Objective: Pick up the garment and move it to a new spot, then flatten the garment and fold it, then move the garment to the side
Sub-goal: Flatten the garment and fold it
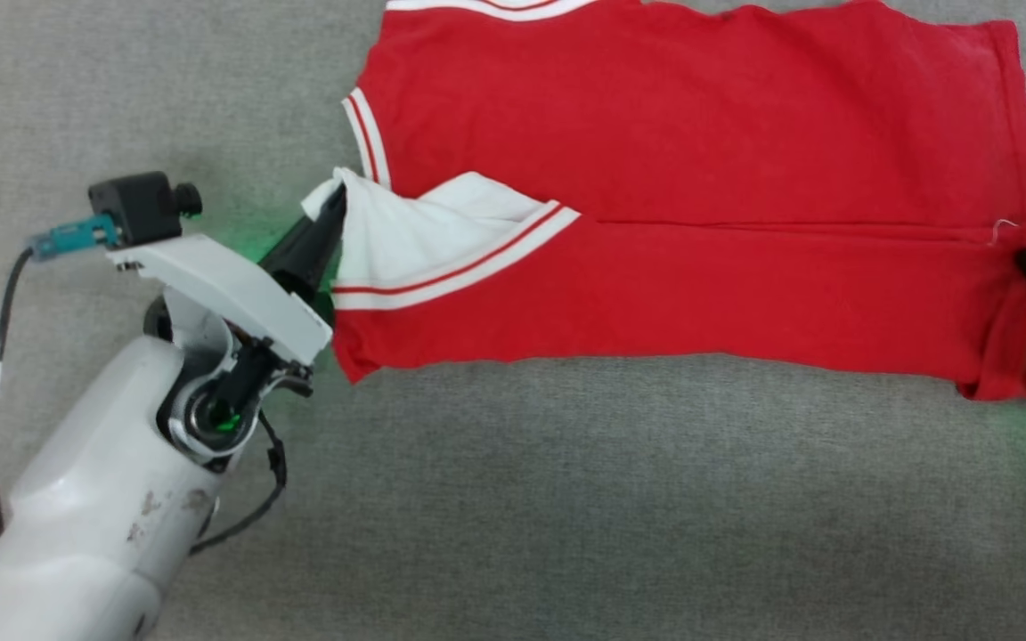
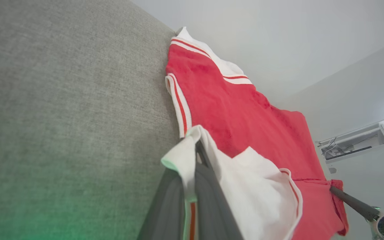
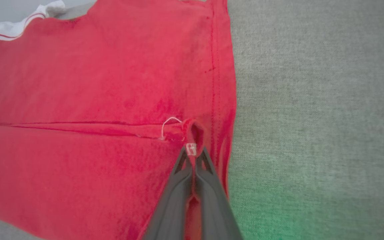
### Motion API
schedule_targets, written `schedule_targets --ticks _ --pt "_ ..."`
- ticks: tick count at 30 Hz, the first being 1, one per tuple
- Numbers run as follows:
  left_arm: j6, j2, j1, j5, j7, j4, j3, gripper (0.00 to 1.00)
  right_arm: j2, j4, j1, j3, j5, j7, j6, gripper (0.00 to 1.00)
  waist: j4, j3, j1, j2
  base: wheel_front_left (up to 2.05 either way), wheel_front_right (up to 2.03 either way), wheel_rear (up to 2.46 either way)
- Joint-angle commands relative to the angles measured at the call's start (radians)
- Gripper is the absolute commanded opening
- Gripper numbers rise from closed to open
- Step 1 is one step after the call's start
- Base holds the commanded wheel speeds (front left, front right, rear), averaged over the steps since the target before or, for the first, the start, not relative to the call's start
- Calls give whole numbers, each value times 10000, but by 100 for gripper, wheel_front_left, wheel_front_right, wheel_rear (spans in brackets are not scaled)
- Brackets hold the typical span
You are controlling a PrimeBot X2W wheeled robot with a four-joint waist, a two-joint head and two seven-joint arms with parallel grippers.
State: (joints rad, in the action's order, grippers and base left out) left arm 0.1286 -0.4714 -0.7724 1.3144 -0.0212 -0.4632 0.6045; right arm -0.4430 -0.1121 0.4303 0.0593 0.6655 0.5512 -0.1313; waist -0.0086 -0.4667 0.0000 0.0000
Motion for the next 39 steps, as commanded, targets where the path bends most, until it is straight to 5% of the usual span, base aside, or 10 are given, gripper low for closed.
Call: schedule_targets --ticks 1,5,7,8,9,11,18,27,38,39 --pt "11 -3 -78 -81 -54 -178 18 0 -12 -69 114 -52 -48 -92 10 0 -61 -51 0 0 0 0 0" --pt "0 -5 -227 -568 -178 -1019 423 9 -31 -498 368 -541 -38 -439 10 0 -126 -31 0 0 0 0 0" --pt "-3 -27 -279 -672 -160 -1308 599 37 -48 -671 473 -779 -56 -707 10 0 -172 54 0 0 0 0 0" --pt "-4 -79 -332 -757 -92 -1409 709 66 -68 -763 509 -868 -84 -848 10 1 -188 118 0 0 0 0 0" --pt "-3 -171 -391 -848 -28 -1499 818 100 -108 -856 522 -955 -128 -987 10 34 -198 195 0 0 0 0 0" --pt "-3 -360 -562 -939 189 -1567 983 100 -162 -1036 551 -1096 -243 -1268 10 100 -219 350 0 0 0 0 0" --pt "-160 -1311 -1185 -1136 1432 -809 1279 100 38 -1343 575 -929 -611 -2010 10 100 -204 1032 0 0 0 0 0" --pt "-1623 -2519 -599 -218 5718 1942 2294 100 237 -1319 235 -954 -529 -2064 10 100 -356 1447 0 0 0 0 0" --pt "-2590 -2475 82 148 6287 2378 2558 100 282 -1115 475 -1285 -399 -1957 10 100 -1040 769 0 0 0 0 0" --pt "-2537 -2406 134 225 6242 2270 2530 75 242 -1091 487 -1331 -381 -1925 10 100 -1089 734 0 0 0 0 0"
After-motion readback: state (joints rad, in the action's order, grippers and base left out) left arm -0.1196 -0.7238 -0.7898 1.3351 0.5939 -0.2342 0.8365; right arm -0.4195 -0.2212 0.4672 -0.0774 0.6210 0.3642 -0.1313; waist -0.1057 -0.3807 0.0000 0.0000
